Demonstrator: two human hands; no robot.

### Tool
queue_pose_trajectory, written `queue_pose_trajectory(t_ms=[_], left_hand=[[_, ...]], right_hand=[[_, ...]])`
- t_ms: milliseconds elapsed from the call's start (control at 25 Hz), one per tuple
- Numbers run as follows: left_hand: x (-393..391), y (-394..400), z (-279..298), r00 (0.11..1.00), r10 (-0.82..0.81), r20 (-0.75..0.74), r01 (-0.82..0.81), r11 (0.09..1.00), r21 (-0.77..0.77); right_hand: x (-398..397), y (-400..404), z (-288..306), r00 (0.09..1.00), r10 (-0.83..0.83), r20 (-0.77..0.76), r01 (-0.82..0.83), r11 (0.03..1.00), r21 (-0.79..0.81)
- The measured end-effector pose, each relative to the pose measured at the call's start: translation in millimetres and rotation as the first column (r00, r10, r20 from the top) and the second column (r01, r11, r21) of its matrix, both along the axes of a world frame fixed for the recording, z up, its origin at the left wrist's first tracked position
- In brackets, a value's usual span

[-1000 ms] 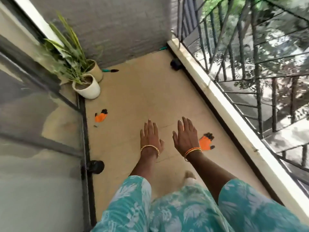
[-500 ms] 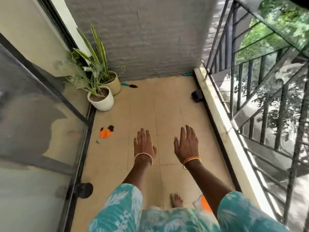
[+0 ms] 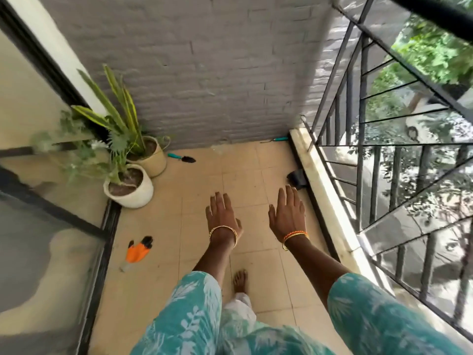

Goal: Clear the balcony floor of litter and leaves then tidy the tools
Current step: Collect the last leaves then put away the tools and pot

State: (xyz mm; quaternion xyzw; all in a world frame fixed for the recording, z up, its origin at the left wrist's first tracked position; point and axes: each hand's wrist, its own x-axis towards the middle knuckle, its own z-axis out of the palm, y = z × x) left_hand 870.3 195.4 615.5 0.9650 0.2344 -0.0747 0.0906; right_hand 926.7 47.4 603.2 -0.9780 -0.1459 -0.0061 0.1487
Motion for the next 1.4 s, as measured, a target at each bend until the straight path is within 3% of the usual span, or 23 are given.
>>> queue_pose_trajectory(t_ms=[440, 560, 880, 1120, 1200, 1240, 1320, 1400], left_hand=[[284.6, 56.7, -24.8, 0.956, -0.246, -0.160, 0.251, 0.968, 0.015], [358.1, 61.6, -38.8, 0.949, -0.238, -0.206, 0.245, 0.970, 0.005], [530.0, 75.6, -69.8, 0.946, -0.165, -0.278, 0.134, 0.983, -0.129], [655.9, 107.9, -159.1, 0.905, -0.200, -0.375, 0.147, 0.975, -0.166], [694.2, 112.3, -207.0, 0.909, -0.099, -0.405, -0.012, 0.965, -0.261], [713.7, 113.8, -234.9, 0.896, 0.000, -0.444, -0.167, 0.927, -0.336], [755.6, 114.5, -309.2, 0.833, 0.206, -0.513, -0.467, 0.760, -0.452], [790.0, 117.9, -385.0, 0.795, 0.289, -0.534, -0.580, 0.622, -0.526]], right_hand=[[241.8, 46.6, -32.1, 0.980, -0.167, -0.106, 0.162, 0.985, -0.051], [322.6, 46.9, -43.6, 0.963, -0.170, -0.208, 0.159, 0.985, -0.068], [504.2, 50.0, -70.9, 0.955, -0.109, -0.274, 0.065, 0.984, -0.163], [640.9, 81.7, -149.6, 0.926, -0.207, -0.316, 0.167, 0.975, -0.150], [685.7, 91.3, -195.0, 0.920, -0.209, -0.331, 0.183, 0.977, -0.106], [705.8, 95.6, -222.2, 0.915, -0.208, -0.346, 0.183, 0.978, -0.102], [742.2, 101.6, -290.4, 0.901, -0.214, -0.378, 0.181, 0.976, -0.121], [772.5, 105.3, -364.1, 0.903, -0.181, -0.389, 0.135, 0.980, -0.144]])
